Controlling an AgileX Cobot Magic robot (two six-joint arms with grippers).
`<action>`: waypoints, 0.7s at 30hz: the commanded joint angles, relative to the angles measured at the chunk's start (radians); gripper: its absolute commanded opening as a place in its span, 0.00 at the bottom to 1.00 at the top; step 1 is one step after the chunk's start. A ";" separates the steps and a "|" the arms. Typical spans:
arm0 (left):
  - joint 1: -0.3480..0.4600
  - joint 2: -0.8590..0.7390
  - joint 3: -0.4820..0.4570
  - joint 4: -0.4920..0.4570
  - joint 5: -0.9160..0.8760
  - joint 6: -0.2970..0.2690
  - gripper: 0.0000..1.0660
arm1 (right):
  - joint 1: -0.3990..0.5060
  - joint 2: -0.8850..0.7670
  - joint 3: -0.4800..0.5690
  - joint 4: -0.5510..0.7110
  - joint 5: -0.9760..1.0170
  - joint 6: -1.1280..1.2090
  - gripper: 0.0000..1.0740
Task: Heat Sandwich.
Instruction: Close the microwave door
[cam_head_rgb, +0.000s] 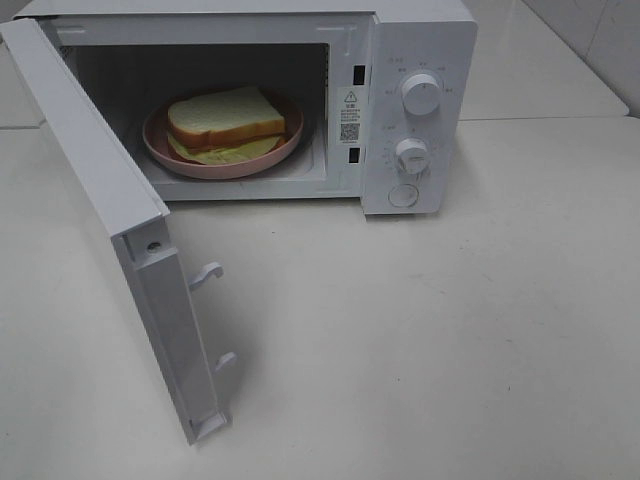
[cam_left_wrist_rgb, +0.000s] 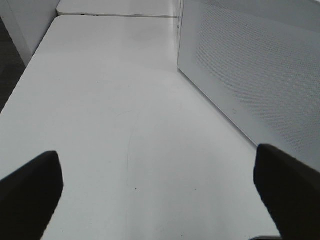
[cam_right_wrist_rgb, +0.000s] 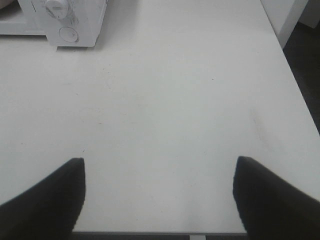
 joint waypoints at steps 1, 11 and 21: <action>-0.004 -0.006 0.003 -0.009 -0.004 -0.003 0.90 | -0.019 -0.027 0.012 0.002 -0.055 0.007 0.71; -0.004 0.003 0.003 -0.009 -0.004 -0.003 0.90 | -0.038 -0.027 0.045 0.040 -0.129 0.011 0.71; -0.004 0.003 0.003 -0.009 -0.004 -0.003 0.90 | -0.038 -0.027 0.043 0.039 -0.129 0.017 0.71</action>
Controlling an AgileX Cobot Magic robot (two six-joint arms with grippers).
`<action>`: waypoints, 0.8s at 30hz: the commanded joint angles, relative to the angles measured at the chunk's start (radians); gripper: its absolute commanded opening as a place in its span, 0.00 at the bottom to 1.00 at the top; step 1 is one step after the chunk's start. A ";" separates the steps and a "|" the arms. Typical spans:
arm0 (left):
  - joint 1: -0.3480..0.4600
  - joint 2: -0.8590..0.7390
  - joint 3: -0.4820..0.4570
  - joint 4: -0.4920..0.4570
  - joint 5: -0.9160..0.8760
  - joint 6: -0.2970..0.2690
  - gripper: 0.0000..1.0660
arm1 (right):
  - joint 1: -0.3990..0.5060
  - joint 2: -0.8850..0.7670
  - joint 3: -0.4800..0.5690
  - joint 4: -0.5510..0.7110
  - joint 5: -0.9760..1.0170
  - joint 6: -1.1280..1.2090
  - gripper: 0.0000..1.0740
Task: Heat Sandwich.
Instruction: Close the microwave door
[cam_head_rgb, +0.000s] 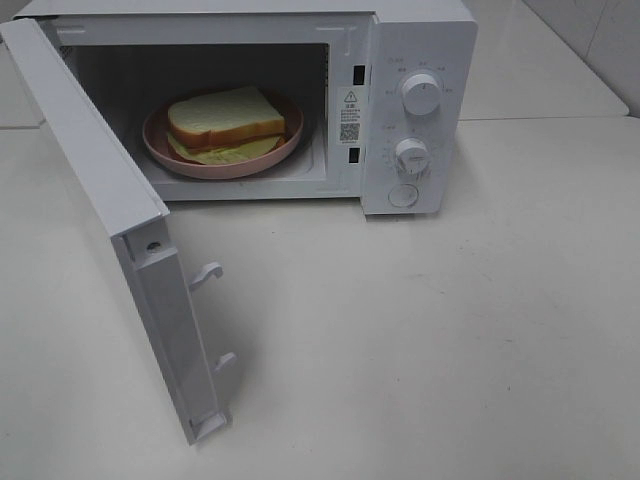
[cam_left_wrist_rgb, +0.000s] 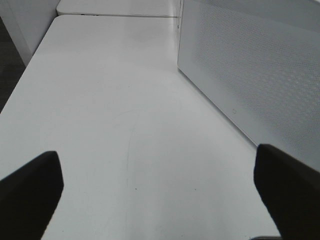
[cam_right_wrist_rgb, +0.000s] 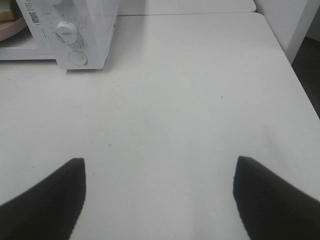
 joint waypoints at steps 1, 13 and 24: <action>-0.004 0.003 0.003 -0.009 -0.004 -0.003 0.90 | -0.009 -0.027 -0.001 -0.002 -0.014 0.008 0.71; -0.004 0.003 0.003 -0.009 -0.004 -0.003 0.90 | -0.009 -0.027 -0.001 -0.002 -0.014 0.008 0.71; -0.004 0.003 0.003 -0.009 -0.004 -0.003 0.90 | -0.009 -0.027 -0.001 -0.002 -0.014 0.008 0.71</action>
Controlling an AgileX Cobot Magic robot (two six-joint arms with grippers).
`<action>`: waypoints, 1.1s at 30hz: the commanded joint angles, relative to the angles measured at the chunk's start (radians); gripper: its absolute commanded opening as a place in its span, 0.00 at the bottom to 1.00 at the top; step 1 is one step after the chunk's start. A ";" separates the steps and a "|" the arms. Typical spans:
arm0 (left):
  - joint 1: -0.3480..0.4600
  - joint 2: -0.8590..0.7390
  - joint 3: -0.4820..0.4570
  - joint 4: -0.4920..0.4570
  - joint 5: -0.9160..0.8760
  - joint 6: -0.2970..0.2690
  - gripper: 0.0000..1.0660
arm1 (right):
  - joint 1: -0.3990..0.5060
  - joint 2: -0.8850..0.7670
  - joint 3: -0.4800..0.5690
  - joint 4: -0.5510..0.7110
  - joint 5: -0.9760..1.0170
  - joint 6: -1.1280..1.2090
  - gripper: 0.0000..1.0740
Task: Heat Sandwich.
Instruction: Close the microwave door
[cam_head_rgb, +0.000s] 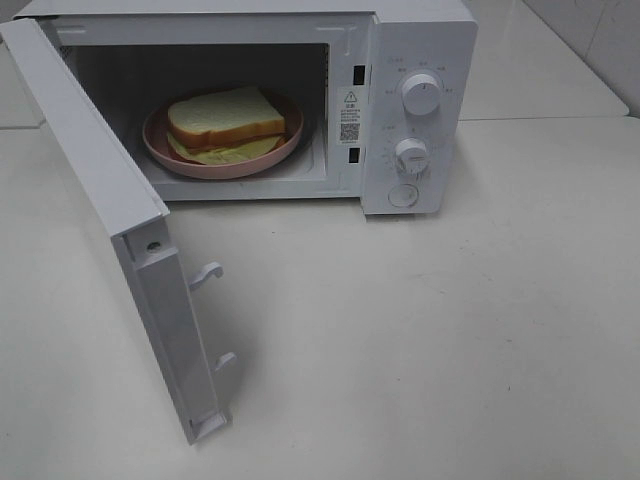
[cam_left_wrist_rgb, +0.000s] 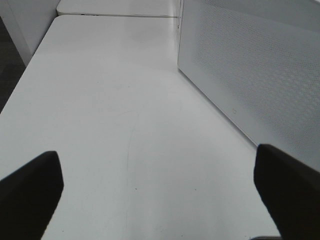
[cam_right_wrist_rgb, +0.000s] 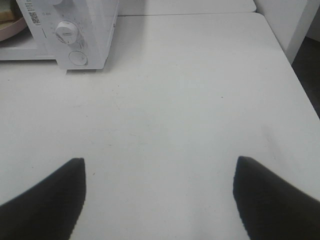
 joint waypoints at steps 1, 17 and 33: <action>-0.004 0.003 0.003 -0.009 -0.004 -0.003 0.90 | -0.009 -0.027 -0.001 -0.002 -0.014 0.008 0.71; -0.004 0.010 0.003 -0.017 -0.005 -0.001 0.90 | -0.009 -0.027 -0.001 -0.002 -0.014 0.008 0.71; -0.004 0.249 -0.008 -0.010 -0.216 -0.001 0.65 | -0.009 -0.027 -0.001 -0.002 -0.014 0.009 0.71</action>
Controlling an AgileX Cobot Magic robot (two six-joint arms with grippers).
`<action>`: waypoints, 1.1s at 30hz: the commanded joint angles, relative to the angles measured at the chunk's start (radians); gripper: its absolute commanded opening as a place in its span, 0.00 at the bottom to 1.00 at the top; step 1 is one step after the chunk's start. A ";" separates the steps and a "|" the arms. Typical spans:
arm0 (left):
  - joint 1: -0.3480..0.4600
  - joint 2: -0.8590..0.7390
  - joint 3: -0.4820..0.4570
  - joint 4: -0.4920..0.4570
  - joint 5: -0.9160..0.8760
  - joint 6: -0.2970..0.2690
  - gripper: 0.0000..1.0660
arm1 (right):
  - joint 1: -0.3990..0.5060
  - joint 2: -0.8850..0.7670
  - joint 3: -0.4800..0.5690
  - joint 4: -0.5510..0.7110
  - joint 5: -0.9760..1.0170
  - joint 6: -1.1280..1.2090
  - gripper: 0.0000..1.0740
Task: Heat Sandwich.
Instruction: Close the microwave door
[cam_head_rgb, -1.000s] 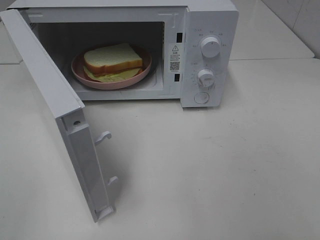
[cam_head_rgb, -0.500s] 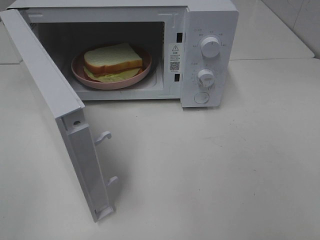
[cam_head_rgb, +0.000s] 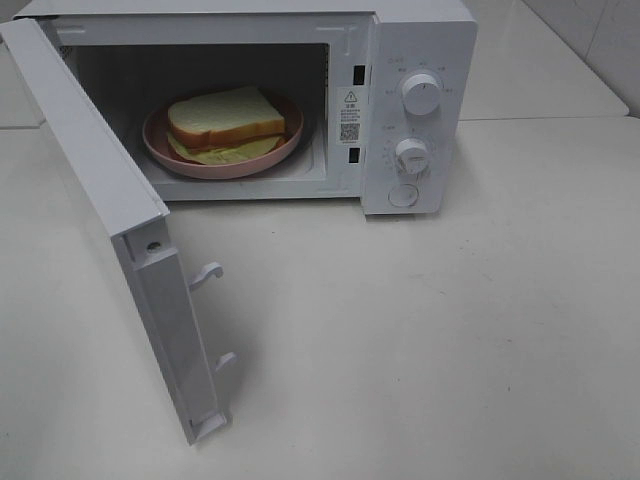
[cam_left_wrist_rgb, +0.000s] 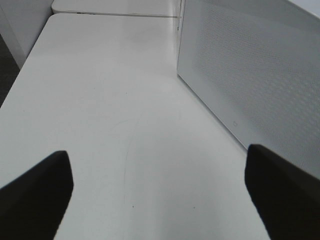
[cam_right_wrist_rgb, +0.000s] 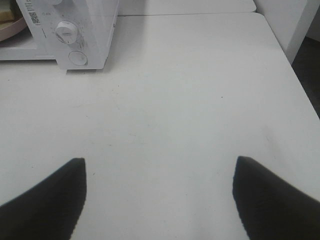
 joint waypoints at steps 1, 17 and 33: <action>-0.004 0.057 0.021 0.002 -0.107 -0.001 0.61 | -0.009 -0.027 -0.001 -0.002 -0.014 0.009 0.71; -0.004 0.342 0.241 0.006 -0.747 -0.001 0.00 | -0.009 -0.027 -0.001 -0.002 -0.014 0.009 0.71; -0.044 0.839 0.290 0.016 -1.430 -0.005 0.00 | -0.009 -0.027 -0.001 -0.002 -0.014 0.010 0.71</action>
